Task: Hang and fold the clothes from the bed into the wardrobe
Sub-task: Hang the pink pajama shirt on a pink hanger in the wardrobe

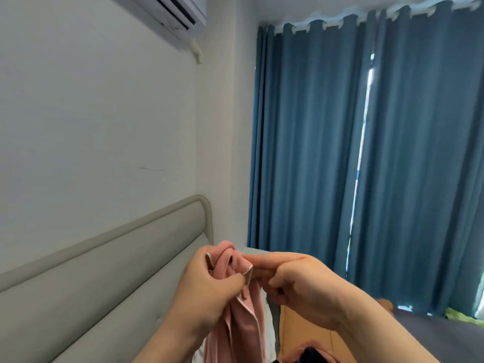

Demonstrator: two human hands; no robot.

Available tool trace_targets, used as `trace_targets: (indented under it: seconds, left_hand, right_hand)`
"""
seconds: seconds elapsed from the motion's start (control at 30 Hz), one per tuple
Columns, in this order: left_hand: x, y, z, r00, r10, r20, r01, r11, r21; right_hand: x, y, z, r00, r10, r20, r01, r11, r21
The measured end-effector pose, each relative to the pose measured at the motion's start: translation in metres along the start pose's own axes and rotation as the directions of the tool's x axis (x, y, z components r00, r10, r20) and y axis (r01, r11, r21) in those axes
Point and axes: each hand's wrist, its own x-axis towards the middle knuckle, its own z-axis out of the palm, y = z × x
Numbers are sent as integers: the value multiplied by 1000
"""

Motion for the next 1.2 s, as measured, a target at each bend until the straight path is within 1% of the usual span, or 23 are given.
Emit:
trace_targets:
  seconds: [0.1,0.13,0.17,0.2,0.23,0.27,0.3,0.33,0.37,0.47,0.57,0.63,0.7,0.77,0.87,0.97,1.07,1.2]
  left_hand:
    - [-6,-4,-31,998,43,-55,-48,995,-92]
    - [-10,-5,-41,994,49,-93,-60,991,-116]
    - [-13,-7,-51,990,50,-129,-67,989,-133]
    - [-17,-10,-61,985,48,-164,-71,988,-137]
    - [-21,-12,-70,980,47,-193,-74,988,-139]
    - [-25,-15,-80,975,46,-216,-75,989,-130]
    - [-29,-18,-89,971,38,-238,-66,991,-114]
    - [-34,-20,-98,966,27,-256,-52,995,-89]
    - [-40,-21,-107,965,25,-259,-42,997,-61]
    - [-59,-19,-126,966,53,-254,-44,998,41]
    - [-75,-17,-143,940,70,-333,-44,995,84]
    - [-89,-13,-152,918,75,-389,-36,994,106]
    - [-108,-7,-155,904,84,-419,-41,993,111]
    - [-128,2,-154,885,75,-460,-26,993,114]
    - [-158,12,-156,843,81,-532,-11,991,133]
    - [-196,21,-156,760,151,-632,-42,982,185]
    - [-233,27,-159,624,208,-753,-75,975,208]
    - [-278,28,-163,452,287,-845,-24,951,310]
  right_hand:
    - [16,10,26,1000,-1,23,0,997,76]
    - [22,14,35,1000,-22,-6,23,997,77]
    - [29,19,44,995,-74,-64,76,997,28]
    - [34,24,53,978,-159,-137,146,984,-98]
    - [40,31,61,944,-262,-201,197,936,-292]
    - [44,37,70,904,-363,-227,213,841,-498]
    - [48,43,78,882,-428,-195,211,731,-649]
    - [52,47,86,882,-450,-139,215,647,-732]
    - [55,50,92,889,-450,-82,241,613,-752]
    - [62,57,107,895,-442,55,346,611,-712]
    - [69,64,121,876,-443,192,442,575,-688]
    - [75,68,130,846,-471,248,506,568,-649]
    - [78,72,140,799,-523,296,585,564,-583]
    - [77,76,152,758,-555,343,649,591,-479]
    - [76,80,176,710,-597,374,703,629,-332]
    - [61,89,209,652,-620,437,739,648,-184]
    - [46,102,244,630,-584,512,702,710,-55]
    - [28,120,283,566,-567,599,655,750,91]
